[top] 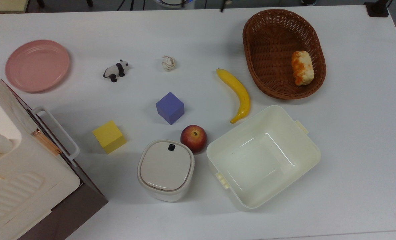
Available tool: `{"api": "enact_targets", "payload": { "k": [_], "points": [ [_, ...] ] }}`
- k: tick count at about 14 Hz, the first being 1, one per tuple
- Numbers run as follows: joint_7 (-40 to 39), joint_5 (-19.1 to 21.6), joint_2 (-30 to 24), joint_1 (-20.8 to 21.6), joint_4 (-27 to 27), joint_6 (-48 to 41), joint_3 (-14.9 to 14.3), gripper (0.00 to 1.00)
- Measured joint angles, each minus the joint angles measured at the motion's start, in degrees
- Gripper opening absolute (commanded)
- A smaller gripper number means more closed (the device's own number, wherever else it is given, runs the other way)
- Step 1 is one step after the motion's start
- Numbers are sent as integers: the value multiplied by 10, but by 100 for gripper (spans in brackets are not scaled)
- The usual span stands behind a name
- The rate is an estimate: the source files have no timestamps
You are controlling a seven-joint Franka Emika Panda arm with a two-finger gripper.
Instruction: Put the bread in the basket
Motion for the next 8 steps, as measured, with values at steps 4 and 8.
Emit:
{"api": "enact_targets", "payload": {
  "k": [4,8],
  "points": [
    [-115,46,-14,-42,22,-41,-48,100],
    [-132,104,-14,-47,29,-40,-102,100]
  ]
}}
